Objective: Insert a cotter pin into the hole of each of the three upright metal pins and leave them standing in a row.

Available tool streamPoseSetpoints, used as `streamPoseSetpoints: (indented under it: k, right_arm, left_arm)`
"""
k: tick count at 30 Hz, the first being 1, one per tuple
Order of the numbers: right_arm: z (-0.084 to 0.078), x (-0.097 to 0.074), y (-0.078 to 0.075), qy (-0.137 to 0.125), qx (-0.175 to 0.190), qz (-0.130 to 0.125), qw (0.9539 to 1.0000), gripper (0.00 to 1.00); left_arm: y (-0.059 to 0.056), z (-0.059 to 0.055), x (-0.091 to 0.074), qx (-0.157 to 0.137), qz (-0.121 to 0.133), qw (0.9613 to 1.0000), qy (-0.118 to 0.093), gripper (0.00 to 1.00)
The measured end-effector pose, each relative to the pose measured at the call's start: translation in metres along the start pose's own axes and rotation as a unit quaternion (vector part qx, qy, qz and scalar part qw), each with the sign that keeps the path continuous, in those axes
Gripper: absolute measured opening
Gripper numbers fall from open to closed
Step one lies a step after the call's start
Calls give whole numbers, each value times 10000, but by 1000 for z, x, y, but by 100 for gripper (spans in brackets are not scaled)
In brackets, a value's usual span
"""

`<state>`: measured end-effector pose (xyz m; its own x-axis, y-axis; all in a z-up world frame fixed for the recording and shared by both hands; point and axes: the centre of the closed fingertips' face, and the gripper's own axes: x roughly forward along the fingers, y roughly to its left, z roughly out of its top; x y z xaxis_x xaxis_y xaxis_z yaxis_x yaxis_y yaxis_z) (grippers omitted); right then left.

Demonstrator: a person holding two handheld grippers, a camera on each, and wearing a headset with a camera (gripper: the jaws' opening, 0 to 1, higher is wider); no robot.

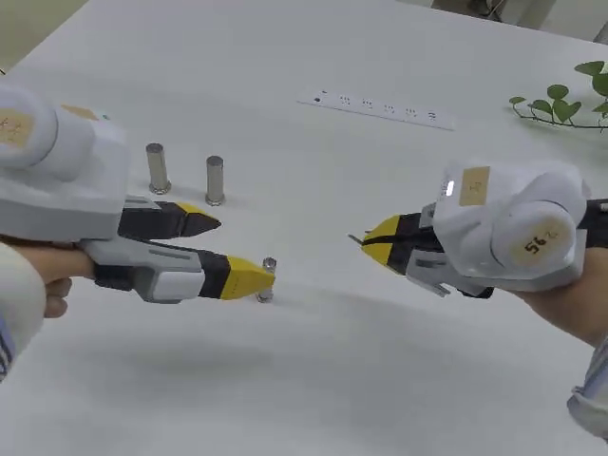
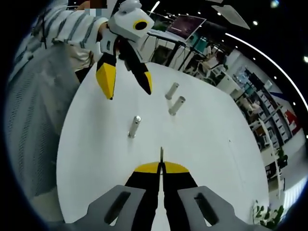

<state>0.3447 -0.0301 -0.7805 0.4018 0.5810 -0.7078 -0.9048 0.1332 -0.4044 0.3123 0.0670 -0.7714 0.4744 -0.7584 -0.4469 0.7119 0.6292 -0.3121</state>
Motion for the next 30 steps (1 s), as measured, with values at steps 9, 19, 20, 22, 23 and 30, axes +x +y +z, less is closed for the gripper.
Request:
streamPoseSetpoints:
  k: [9,19,20,22,23,30]
  right_arm:
    - [8,2,14,-193,171,20,9997,2]
    - [18,3,23,-309,115,76,9994,2]
    - [19,3,24,-319,99,78,9994,2]
    - [21,4,25,-329,101,98,9994,2]
    - [23,4,26,-350,102,94,9993,2]
    - [32,4,28,-441,43,108,9990,2]
  left_arm:
    - [-11,4,10,-150,-258,9996,16,50]
    - [-17,10,22,-283,-440,9986,108,47]
    - [-17,11,23,-307,-456,9984,99,48]
    - [-19,13,25,-398,-505,9979,84,48]
    - [-20,14,25,-394,-518,9979,79,48]
    - [-29,11,30,-530,-754,9955,237,42]
